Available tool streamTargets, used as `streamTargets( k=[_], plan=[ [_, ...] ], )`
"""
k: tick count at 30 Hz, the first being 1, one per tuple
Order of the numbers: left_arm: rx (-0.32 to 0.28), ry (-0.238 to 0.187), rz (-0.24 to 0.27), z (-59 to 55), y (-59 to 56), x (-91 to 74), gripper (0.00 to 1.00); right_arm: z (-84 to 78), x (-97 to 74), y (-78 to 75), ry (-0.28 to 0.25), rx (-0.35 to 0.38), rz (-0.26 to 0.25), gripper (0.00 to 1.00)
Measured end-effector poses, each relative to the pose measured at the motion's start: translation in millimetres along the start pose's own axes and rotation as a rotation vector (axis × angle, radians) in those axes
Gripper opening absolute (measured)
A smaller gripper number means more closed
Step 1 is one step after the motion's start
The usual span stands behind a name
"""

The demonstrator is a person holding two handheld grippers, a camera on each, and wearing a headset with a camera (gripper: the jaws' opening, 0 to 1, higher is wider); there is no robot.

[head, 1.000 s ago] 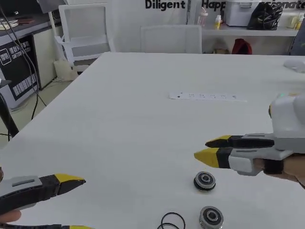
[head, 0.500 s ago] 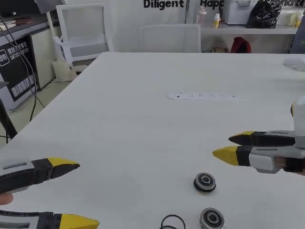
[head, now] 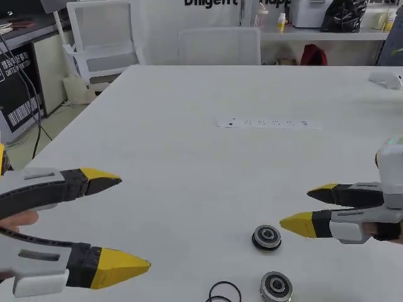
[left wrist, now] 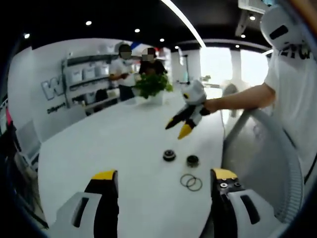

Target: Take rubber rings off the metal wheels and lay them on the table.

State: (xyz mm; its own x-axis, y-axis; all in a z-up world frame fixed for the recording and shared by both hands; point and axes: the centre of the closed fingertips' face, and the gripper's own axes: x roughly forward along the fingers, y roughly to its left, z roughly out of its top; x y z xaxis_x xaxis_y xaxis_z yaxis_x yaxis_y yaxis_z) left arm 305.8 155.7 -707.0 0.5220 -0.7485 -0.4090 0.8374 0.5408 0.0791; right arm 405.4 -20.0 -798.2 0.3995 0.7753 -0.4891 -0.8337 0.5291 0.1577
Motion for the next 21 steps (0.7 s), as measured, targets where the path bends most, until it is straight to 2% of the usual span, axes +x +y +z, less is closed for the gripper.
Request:
streamTargets(
  k=[2, 6, 11, 17, 21],
  plan=[
    [0.02, -0.005, 0.003, 9.1, 3.8, 2.5, 0.8, -3.5, 1.1, 0.6, 0.009, 0.005, 0.007, 0.61],
    [0.05, -0.047, -0.003, 33.5, 10.1, 9.0, 0.82, -8.6, 3.6, 1.1, 0.024, 0.0, 0.013, 0.6],
    [0.105, -0.072, -0.019, 55.1, 17.0, 23.1, 0.83, -17.8, 7.8, 5.1, 0.06, -0.016, 0.027, 0.58],
    [0.157, -0.114, -0.061, 80.0, 14.2, 40.3, 0.84, -24.5, 12.7, 10.1, 0.091, -0.051, 0.045, 0.56],
    [0.185, -0.128, -0.074, 91.2, 15.5, 51.8, 0.84, -27.5, 14.1, 10.9, 0.101, -0.054, 0.052, 0.55]
  ],
)
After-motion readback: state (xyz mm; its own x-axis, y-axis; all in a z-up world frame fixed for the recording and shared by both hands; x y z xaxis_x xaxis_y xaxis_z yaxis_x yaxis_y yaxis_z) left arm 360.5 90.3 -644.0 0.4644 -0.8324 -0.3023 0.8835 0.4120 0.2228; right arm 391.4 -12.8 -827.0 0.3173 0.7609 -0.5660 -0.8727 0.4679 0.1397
